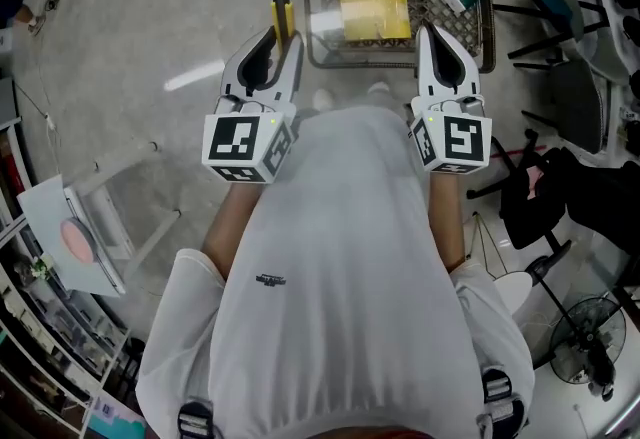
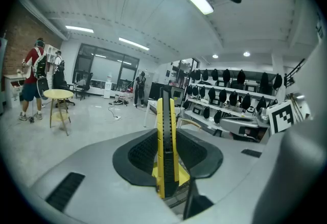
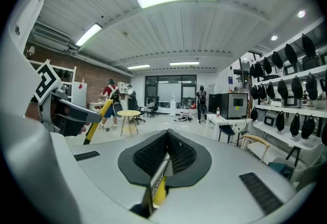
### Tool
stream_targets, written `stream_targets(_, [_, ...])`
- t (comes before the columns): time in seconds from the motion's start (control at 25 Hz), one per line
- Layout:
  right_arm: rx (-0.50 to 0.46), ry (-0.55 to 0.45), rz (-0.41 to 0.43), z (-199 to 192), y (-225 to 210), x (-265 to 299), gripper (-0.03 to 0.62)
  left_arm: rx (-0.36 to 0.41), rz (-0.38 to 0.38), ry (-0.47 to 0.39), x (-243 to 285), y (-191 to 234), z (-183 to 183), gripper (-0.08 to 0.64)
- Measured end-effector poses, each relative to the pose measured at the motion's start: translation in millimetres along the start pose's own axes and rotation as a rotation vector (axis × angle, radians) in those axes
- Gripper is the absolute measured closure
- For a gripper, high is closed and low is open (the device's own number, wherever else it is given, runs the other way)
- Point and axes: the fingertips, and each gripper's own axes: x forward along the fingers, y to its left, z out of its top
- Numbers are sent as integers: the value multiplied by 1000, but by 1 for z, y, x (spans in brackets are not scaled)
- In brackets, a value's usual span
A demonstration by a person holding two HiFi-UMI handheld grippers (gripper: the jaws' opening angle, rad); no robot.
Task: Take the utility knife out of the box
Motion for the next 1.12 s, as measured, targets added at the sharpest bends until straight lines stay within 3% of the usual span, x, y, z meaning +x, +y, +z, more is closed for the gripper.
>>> stream_targets(1.12, [-10, 6, -7, -1, -1, -6, 594, -4, -15, -14, -3, -4, 1, 453])
